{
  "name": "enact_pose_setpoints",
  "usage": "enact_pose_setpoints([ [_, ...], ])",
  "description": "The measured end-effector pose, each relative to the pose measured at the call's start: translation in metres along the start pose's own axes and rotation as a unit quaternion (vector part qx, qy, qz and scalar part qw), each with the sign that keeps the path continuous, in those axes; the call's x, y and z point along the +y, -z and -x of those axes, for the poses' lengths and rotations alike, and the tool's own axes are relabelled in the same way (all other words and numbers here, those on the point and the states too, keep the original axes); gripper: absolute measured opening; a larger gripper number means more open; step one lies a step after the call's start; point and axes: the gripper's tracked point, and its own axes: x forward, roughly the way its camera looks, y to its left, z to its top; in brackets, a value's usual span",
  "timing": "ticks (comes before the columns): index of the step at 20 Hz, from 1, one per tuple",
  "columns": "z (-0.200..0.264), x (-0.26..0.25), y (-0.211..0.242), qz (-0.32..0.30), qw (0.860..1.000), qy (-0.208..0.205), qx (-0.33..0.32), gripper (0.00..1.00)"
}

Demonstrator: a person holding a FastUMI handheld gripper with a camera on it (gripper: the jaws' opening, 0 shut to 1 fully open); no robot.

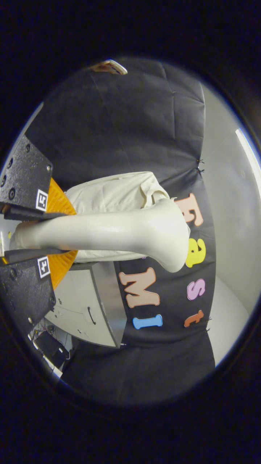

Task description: Iron the clothes twice with a garment steamer, once on the left side and once on the right side.

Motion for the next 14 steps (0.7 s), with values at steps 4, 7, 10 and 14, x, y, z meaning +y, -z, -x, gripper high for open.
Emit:
enact_pose_setpoints([
  [4, 0.003, -0.005, -0.001, 0.014, 1.000, 0.003, -0.004, 0.31],
  [7, 0.001, -0.008, -0.002, 0.007, 1.000, 0.007, -0.003, 0.31],
  [10, -0.002, -0.008, -0.006, -0.002, 1.000, 0.010, -0.005, 0.31],
  [14, -0.004, -0.006, -0.010, 0.004, 1.000, 0.010, -0.004, 0.31],
])
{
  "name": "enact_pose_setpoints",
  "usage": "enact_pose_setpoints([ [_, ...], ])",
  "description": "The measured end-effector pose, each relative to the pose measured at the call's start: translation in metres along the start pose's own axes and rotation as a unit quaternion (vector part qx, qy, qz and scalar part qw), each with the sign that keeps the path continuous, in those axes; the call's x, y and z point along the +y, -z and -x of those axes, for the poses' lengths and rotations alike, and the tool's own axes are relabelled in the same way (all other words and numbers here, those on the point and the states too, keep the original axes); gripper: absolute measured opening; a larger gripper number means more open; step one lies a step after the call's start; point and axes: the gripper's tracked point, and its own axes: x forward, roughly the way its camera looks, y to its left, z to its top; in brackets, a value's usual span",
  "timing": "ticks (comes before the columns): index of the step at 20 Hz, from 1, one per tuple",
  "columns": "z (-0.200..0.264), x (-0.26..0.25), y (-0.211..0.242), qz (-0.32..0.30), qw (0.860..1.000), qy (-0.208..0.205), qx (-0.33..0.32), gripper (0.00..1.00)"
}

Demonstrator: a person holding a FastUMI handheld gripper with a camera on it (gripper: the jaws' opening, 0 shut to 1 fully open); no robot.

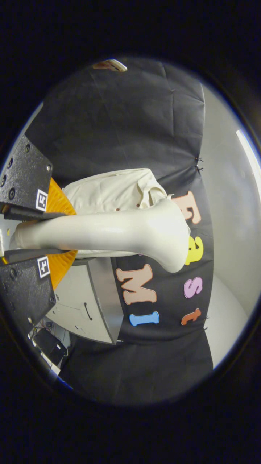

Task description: Iron the clothes twice with a garment steamer, once on the left side and once on the right side.

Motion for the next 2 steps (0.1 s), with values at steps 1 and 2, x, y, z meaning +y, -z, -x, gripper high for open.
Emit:
enact_pose_setpoints([
  [1, 0.0008, 0.0006, 0.0003, 0.001, 1.000, 0.000, 0.003, 0.31],
  [2, 0.0006, 0.0011, 0.0005, 0.002, 1.000, 0.001, 0.002, 0.31],
])
